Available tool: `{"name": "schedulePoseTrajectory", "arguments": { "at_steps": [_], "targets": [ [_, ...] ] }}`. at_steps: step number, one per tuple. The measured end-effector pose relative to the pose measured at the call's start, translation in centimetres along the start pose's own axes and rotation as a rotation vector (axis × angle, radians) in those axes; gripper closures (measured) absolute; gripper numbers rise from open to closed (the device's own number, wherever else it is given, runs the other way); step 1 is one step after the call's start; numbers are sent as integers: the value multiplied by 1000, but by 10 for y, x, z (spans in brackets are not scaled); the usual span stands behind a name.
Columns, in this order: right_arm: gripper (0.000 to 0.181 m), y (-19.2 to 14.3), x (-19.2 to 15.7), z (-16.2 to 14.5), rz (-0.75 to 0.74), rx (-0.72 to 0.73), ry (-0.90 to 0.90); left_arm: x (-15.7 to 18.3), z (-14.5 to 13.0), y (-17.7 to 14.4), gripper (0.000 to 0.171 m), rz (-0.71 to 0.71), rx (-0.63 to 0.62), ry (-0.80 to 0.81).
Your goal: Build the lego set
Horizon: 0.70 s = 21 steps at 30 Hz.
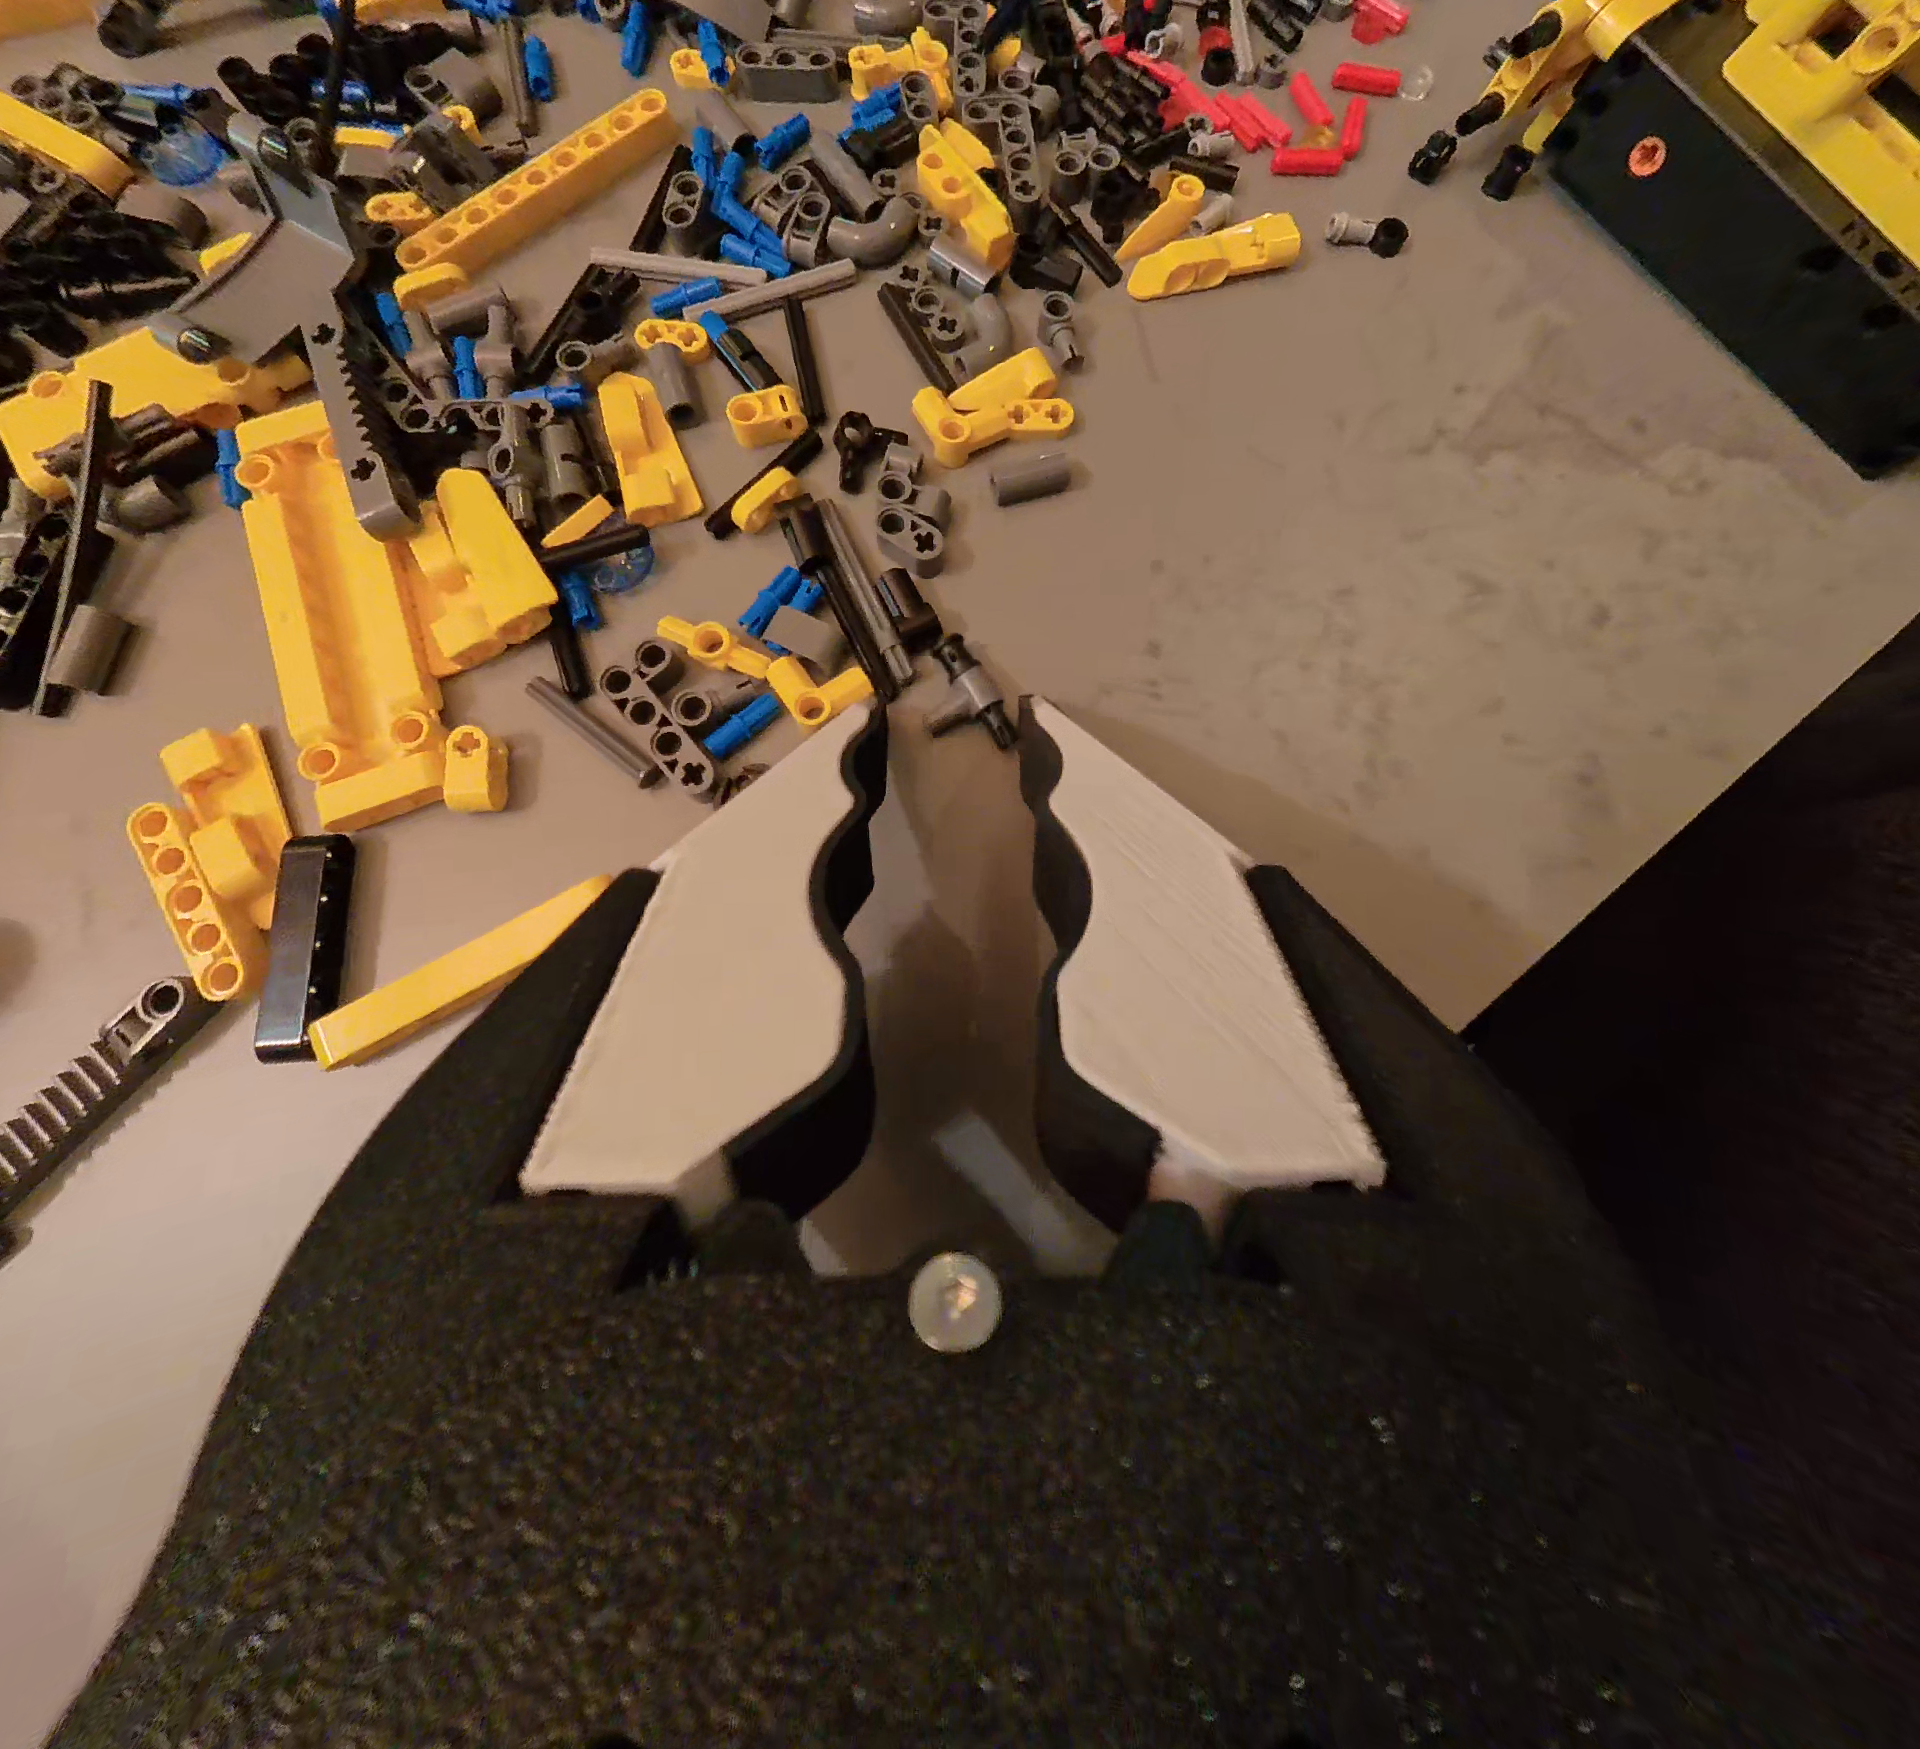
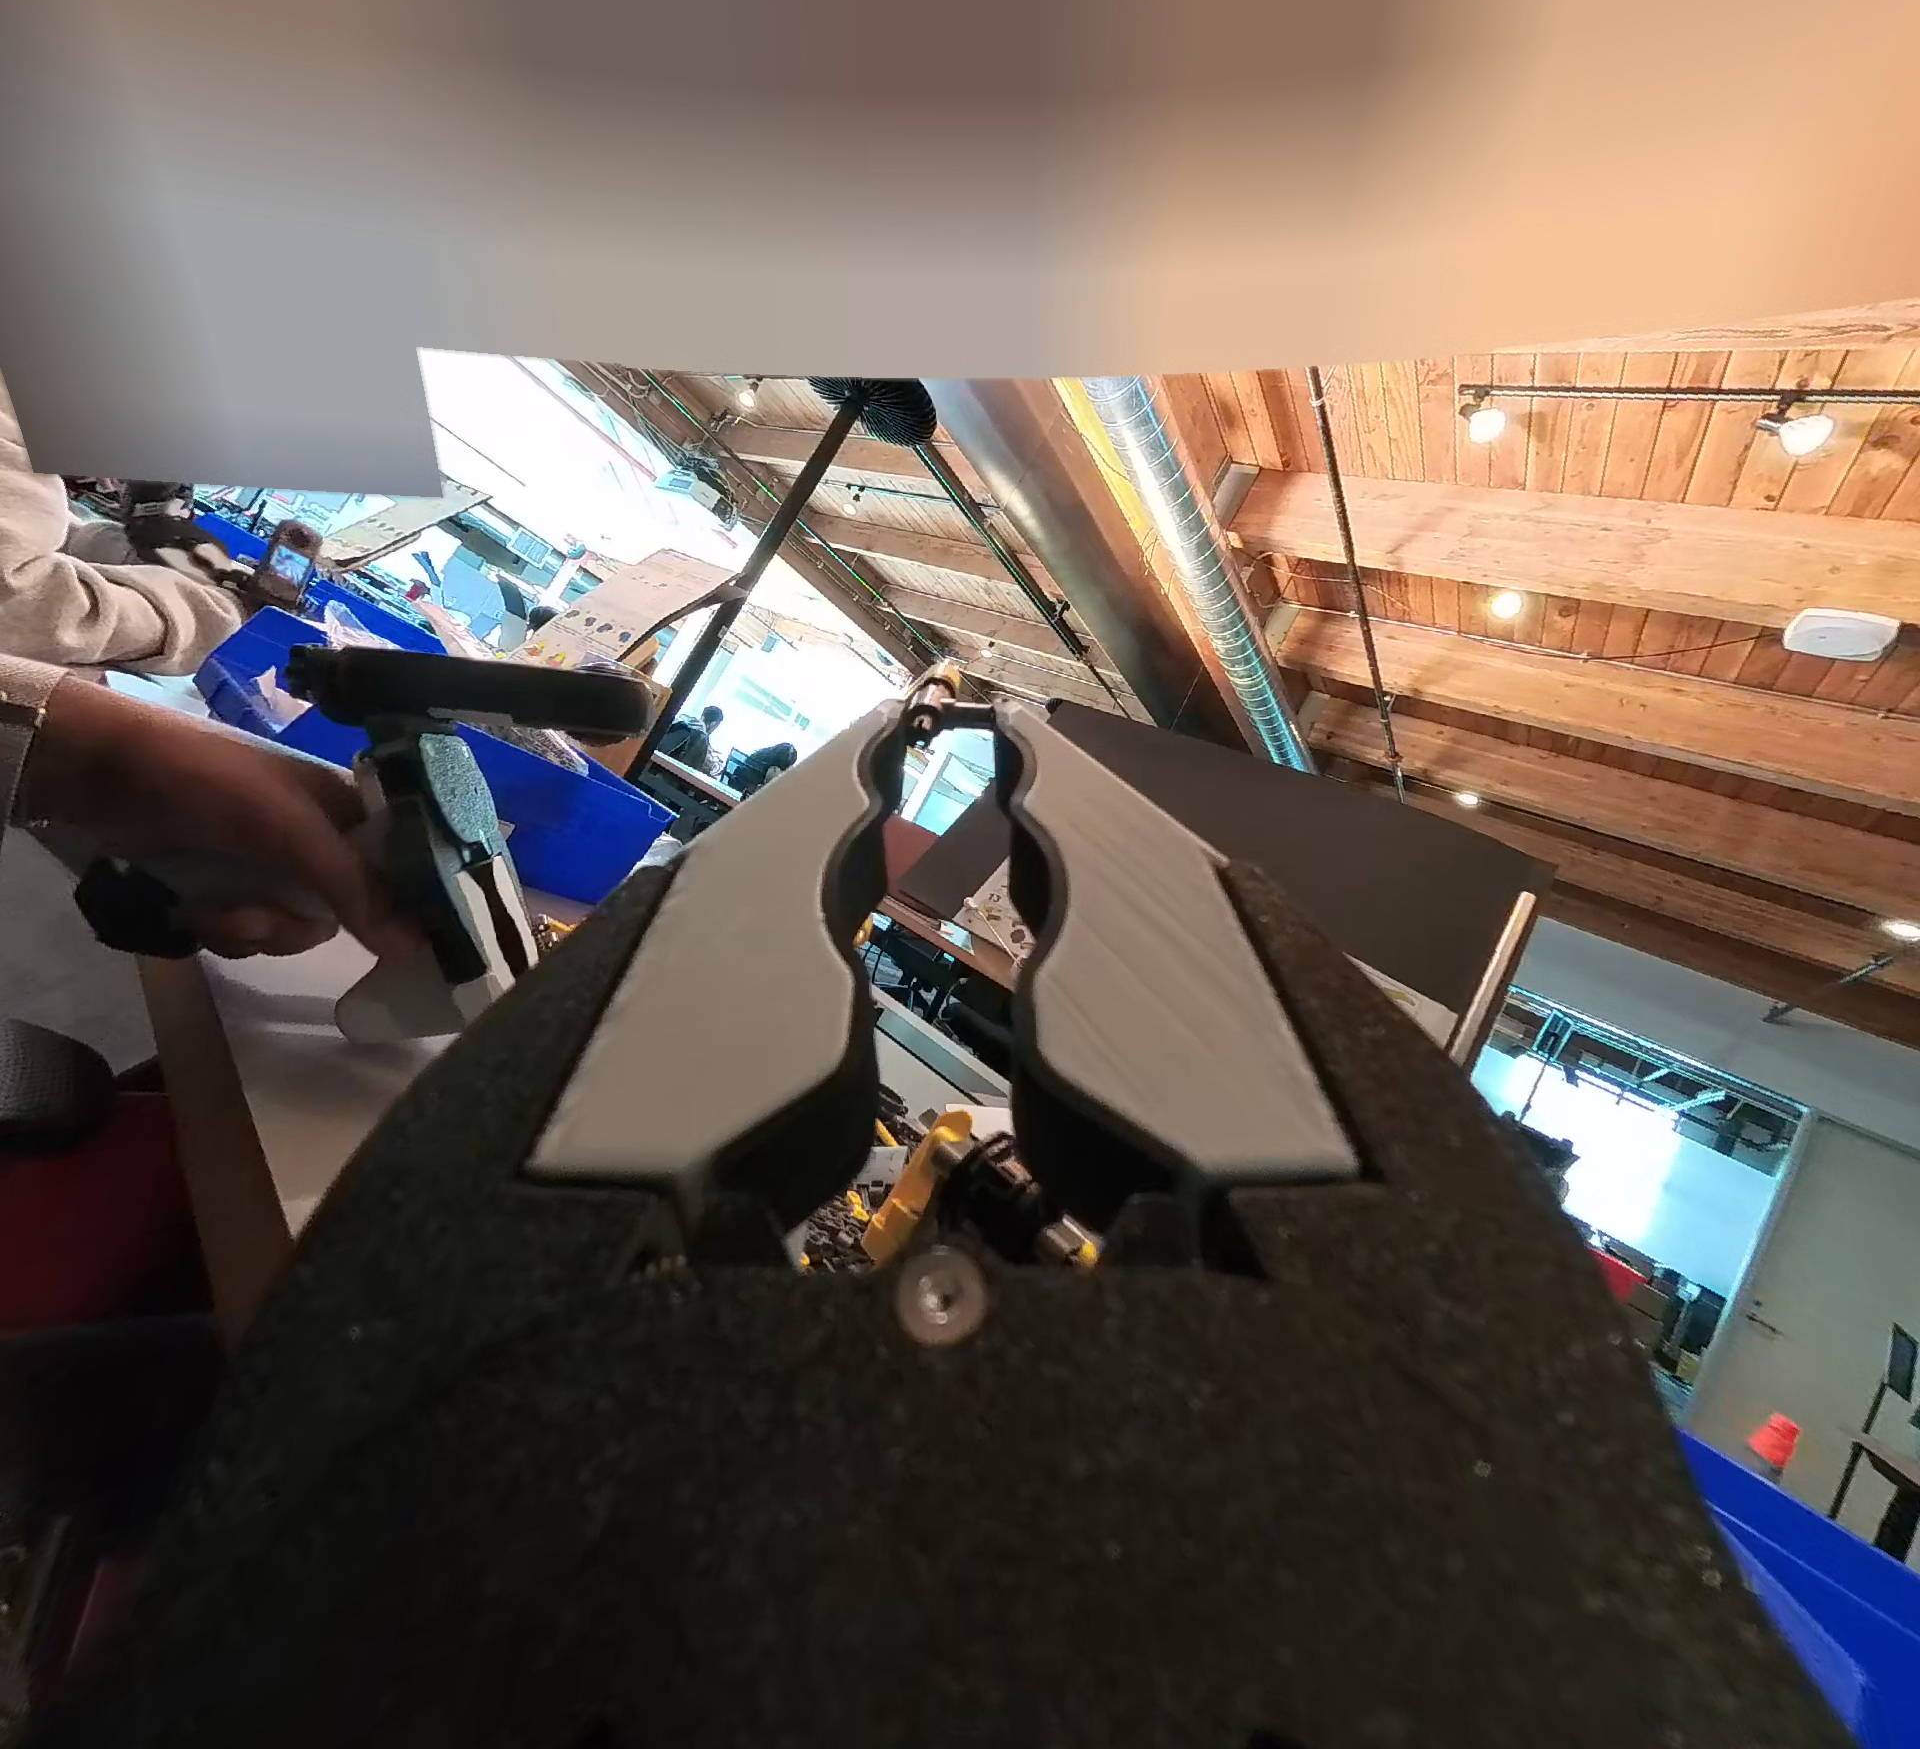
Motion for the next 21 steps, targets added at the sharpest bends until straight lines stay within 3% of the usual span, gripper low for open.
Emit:
{"name": "schedulePoseTrajectory", "arguments": {
  "at_steps": [11, 17, 21],
  "targets": [
    [166, 0, 0, 1, 2, 1, -1, 18, 1, -1, 152, -71, 10, 180],
    [166, 0, 0, 1, 1, 2, -2, 21, 11, 0, 151, -42, 56, -5],
    [166, 0, 0, 1, 1, 2, -2, 25, 9, 8, 150, 60, -6, 67]
  ]
}}
Point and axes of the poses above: each gripper's, where its closed fingertips meet, y out along the fingers, z out of its top, x = y × z across the jaws, the point moved 10 cm from there along -y, back along the fingers, and after that the axes turned 4 degrees about y, right-handed, at the moved point
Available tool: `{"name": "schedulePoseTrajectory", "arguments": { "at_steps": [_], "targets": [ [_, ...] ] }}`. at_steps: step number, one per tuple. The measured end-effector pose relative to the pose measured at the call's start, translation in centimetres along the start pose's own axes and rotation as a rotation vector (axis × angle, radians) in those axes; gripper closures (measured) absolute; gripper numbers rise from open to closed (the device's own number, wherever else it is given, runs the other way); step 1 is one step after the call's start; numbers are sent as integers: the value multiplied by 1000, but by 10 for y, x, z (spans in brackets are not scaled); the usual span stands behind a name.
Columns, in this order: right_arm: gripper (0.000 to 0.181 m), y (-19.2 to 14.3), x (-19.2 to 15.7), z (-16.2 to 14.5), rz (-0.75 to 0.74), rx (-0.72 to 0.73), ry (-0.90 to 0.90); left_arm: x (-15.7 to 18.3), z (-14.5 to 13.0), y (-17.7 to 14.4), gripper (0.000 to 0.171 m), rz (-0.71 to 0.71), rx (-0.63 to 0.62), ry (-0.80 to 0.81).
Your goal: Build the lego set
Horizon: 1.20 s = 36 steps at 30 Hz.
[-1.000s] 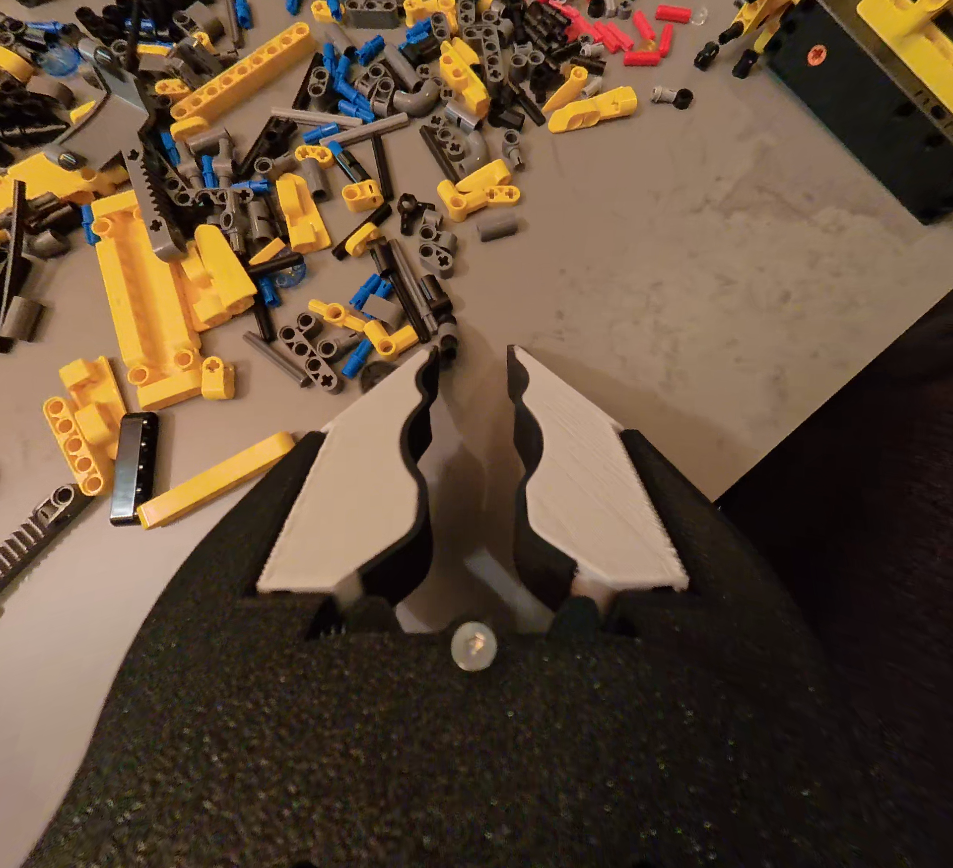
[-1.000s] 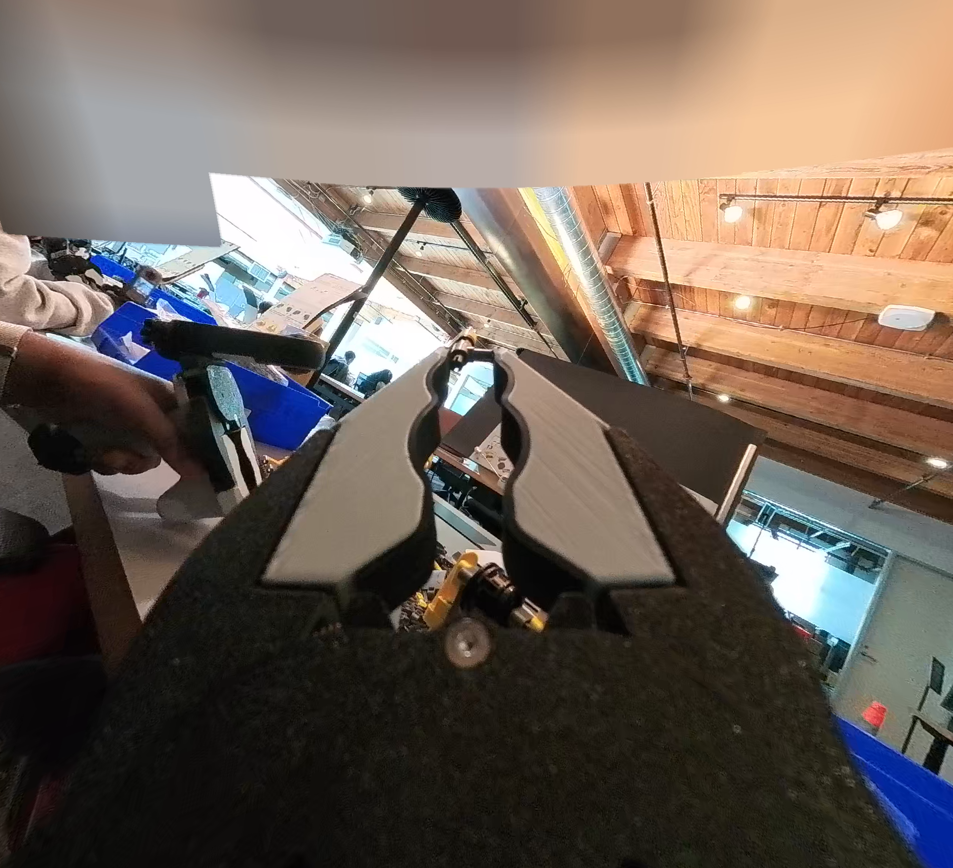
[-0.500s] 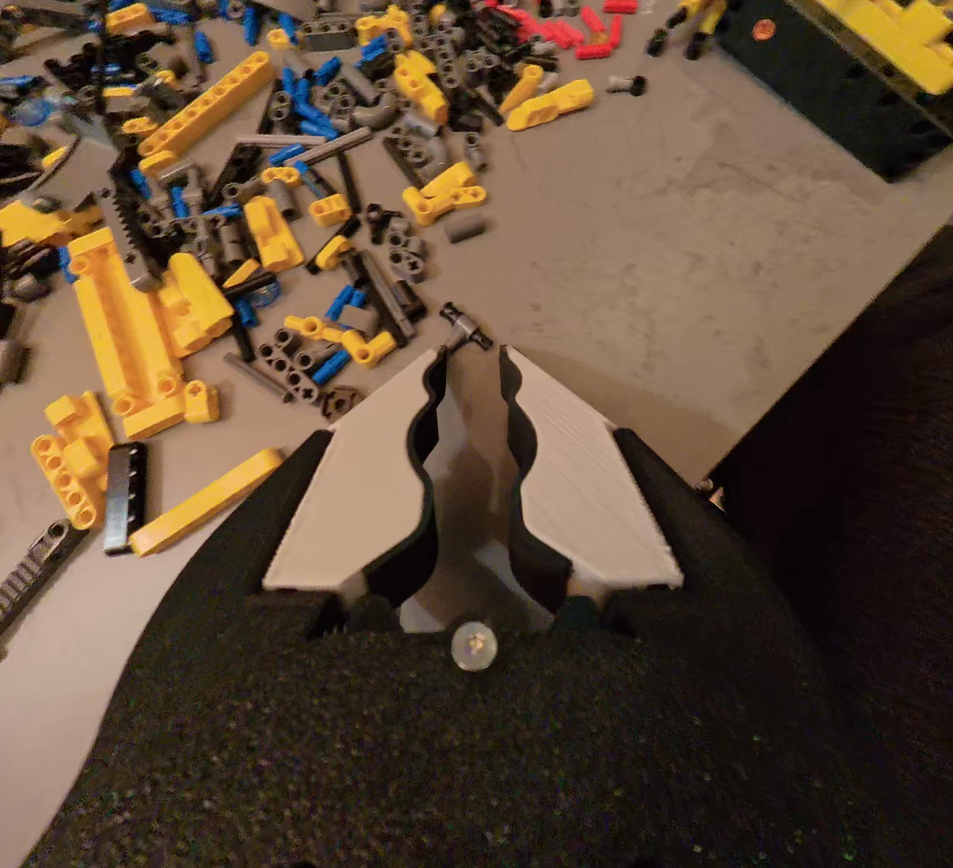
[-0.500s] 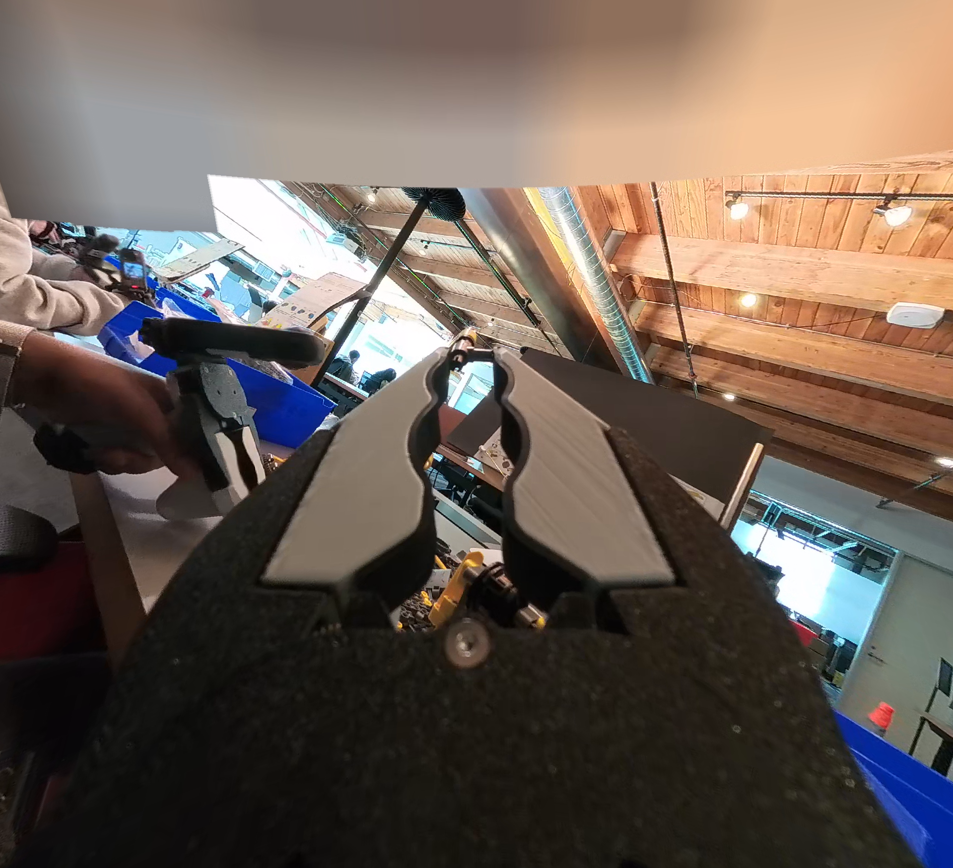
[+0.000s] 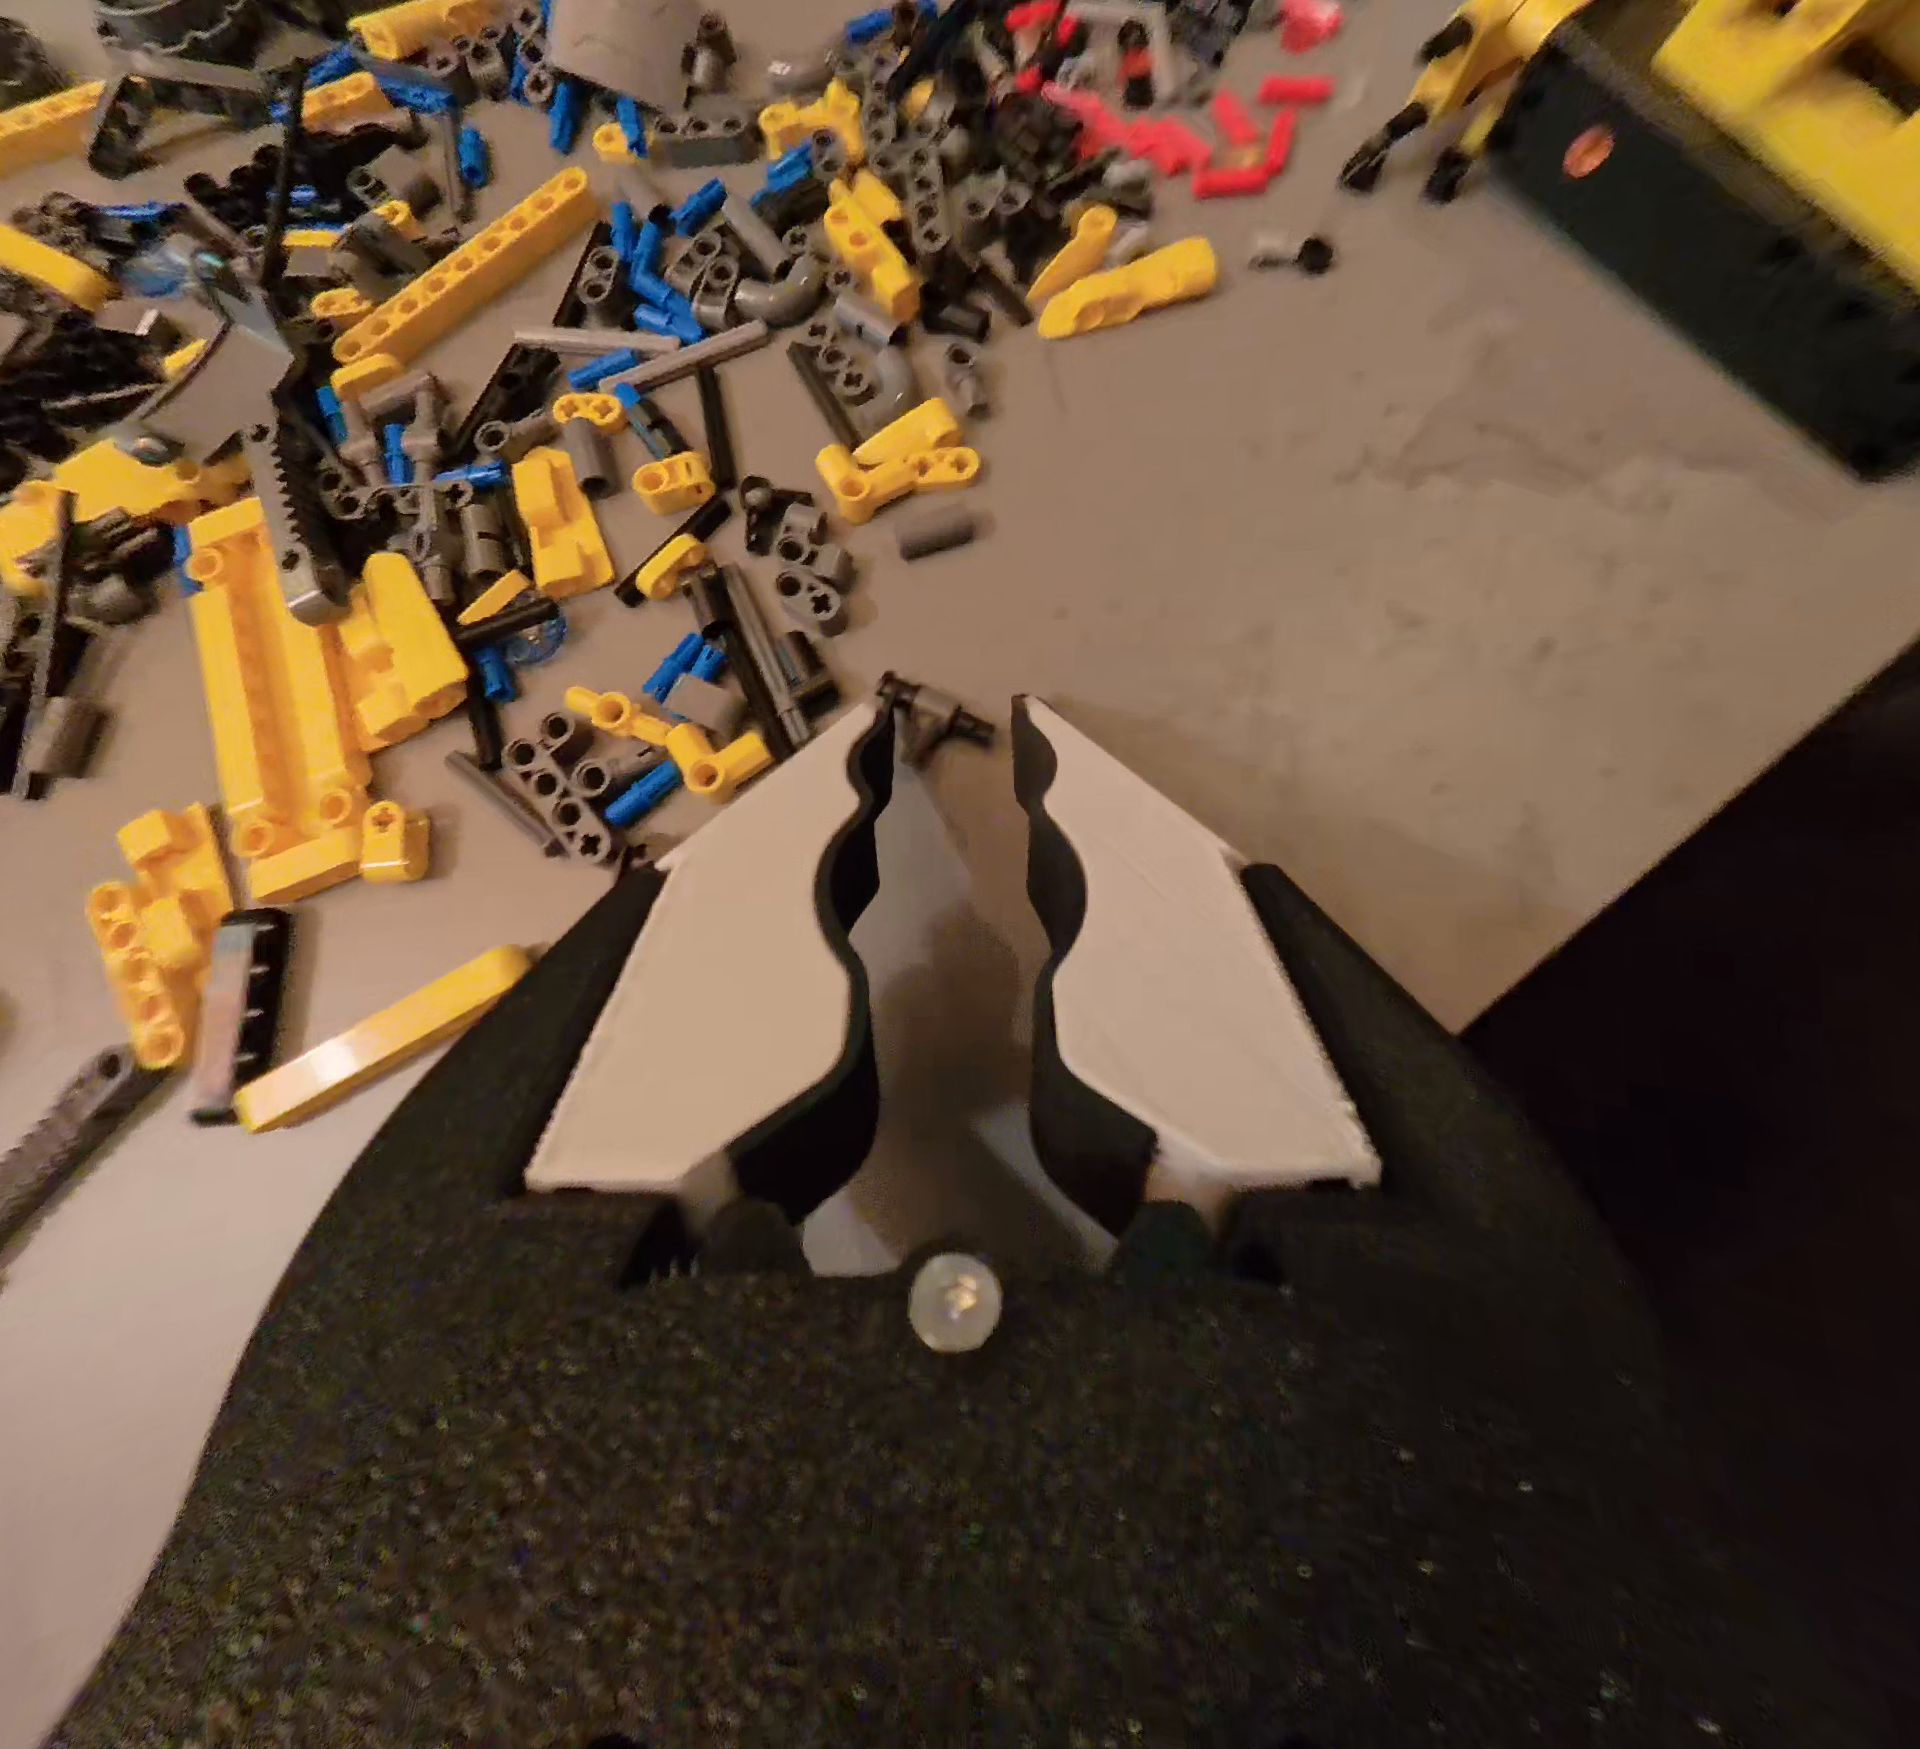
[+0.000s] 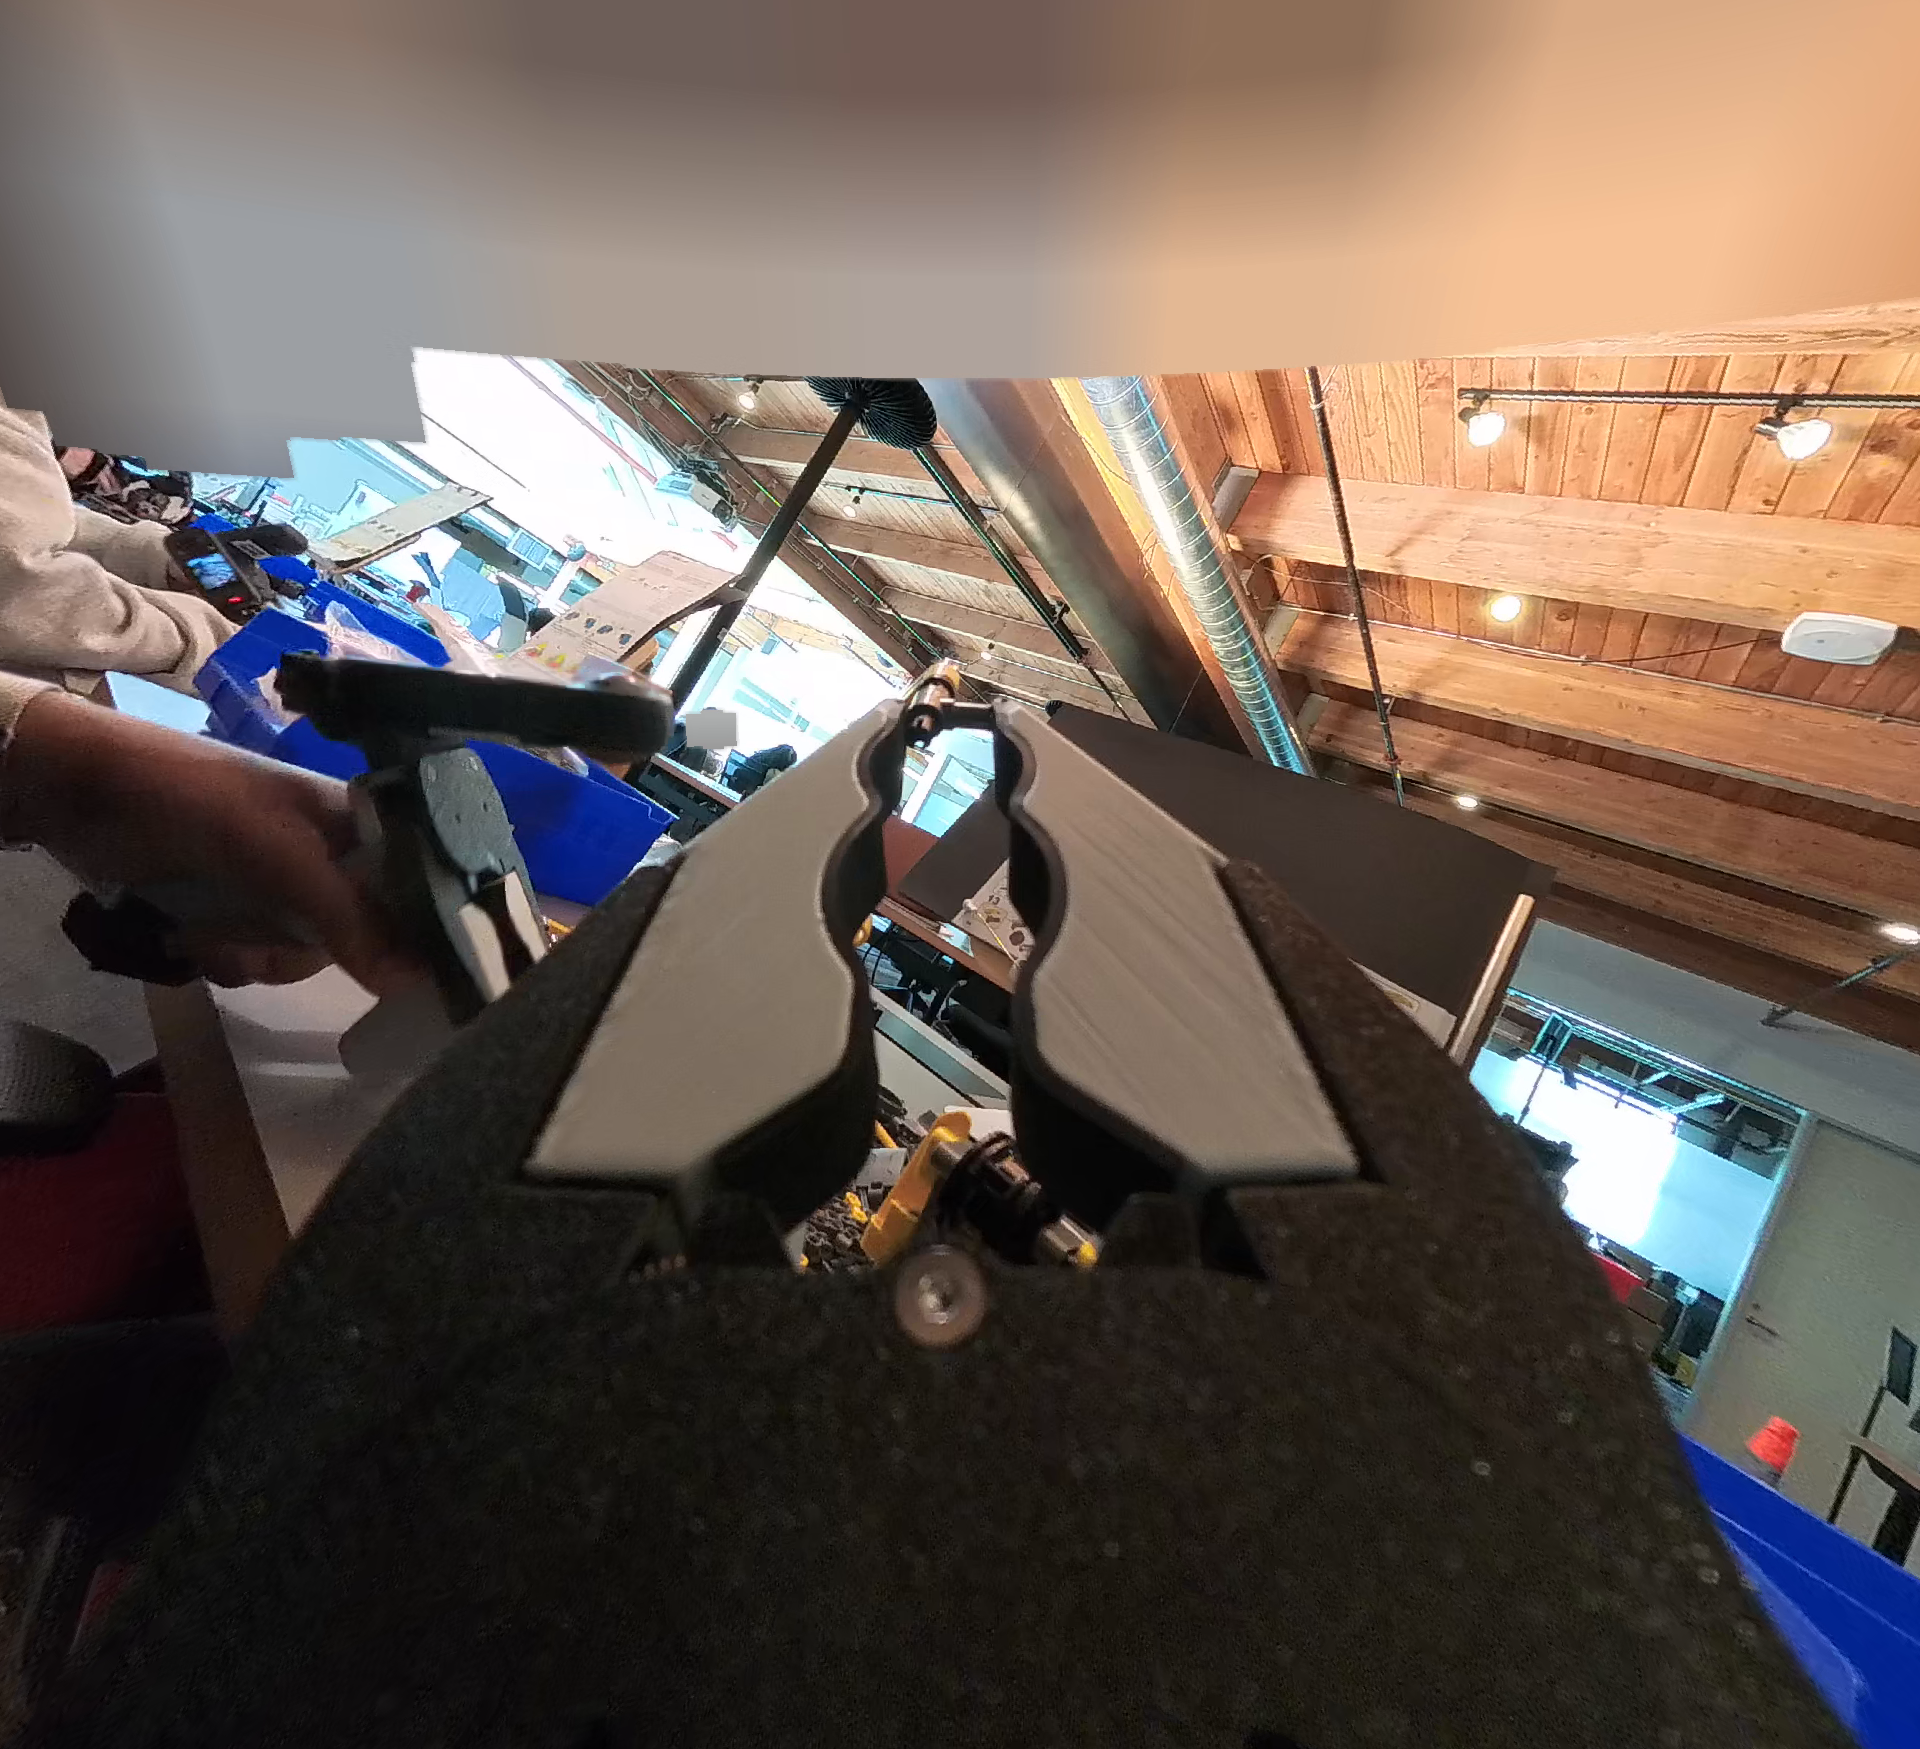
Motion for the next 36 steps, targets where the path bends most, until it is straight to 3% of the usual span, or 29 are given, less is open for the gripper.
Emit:
{"name": "schedulePoseTrajectory", "arguments": {
  "at_steps": [5, 10, 15, 18, 26, 31, 33, 36],
  "targets": [
    [166, -1, 1, 0, -4, 2, 1, 2, -2, -3, 152, 4, -21, 69],
    [166, 0, 0, -1, -2, 3, 5, 5, -6, -9, 163, -94, -9, 152],
    [166, 0, 0, -1, -1, 2, 2, 10, -8, -14, 163, -224, 18, 199],
    [166, 1, 0, -1, -1, 2, 5, 10, -10, -14, 163, -188, -4, 237],
    [166, 1, 0, -1, -2, 3, 4, -2, -10, -14, 163, -112, -2, 158],
    [166, 1, 0, -1, -1, 2, 5, -1, -2, -14, 162, -208, 34, -72],
    [166, 1, 0, -1, -2, 0, 4, 1, -1, -14, 159, -190, 53, -70],
    [166, 1, 0, -2, -3, 0, 6, 5, -3, -8, 157, -91, -16, 24]
  ]
}}
Point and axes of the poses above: each gripper's, where its closed fingertips meet, y out along the fingers, z out of its top, x = y × z across the jaws, the point moved 10 cm from there along -y, back along the fingers, and after that the axes turned 4 degrees about y, right-handed, at the moved point
